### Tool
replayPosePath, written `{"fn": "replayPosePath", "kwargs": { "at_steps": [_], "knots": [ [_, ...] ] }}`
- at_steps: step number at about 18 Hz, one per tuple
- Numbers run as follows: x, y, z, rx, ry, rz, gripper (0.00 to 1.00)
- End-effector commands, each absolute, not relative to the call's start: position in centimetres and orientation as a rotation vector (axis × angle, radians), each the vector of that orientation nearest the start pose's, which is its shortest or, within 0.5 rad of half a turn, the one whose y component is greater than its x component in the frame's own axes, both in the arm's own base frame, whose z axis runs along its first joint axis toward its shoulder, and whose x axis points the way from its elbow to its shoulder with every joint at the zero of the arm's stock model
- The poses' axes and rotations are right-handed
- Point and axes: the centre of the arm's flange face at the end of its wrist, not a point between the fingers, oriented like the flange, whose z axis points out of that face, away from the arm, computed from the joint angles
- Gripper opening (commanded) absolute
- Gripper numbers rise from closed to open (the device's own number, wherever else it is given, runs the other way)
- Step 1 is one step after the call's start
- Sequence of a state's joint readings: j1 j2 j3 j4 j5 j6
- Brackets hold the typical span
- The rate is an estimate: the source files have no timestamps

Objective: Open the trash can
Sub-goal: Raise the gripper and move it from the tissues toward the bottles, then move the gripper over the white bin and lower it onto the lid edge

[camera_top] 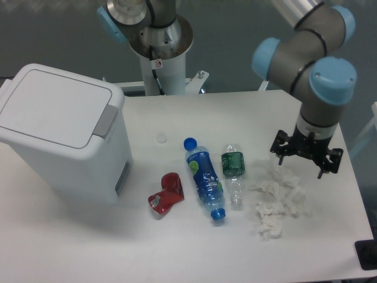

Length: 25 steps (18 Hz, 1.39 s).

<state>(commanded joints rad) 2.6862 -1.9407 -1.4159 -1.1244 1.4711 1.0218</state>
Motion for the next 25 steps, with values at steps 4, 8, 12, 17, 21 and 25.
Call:
{"fn": "replayPosePath", "kwargs": {
  "at_steps": [4, 8, 12, 17, 21, 25],
  "knots": [
    [-48.9, 43.4, 42.9, -2.903, -0.143, 0.246, 1.00],
    [-43.8, 43.2, 45.2, -2.880, -0.138, 0.233, 0.93],
    [-39.7, 42.4, 48.8, -2.808, -0.132, 0.172, 0.62],
    [-35.6, 44.9, 50.2, -2.742, -0.147, 0.085, 0.13],
    [-31.6, 47.8, 51.5, -2.635, -0.212, -0.061, 0.03],
    [-29.9, 48.9, 52.4, -2.591, -0.298, -0.142, 0.00]
  ]
}}
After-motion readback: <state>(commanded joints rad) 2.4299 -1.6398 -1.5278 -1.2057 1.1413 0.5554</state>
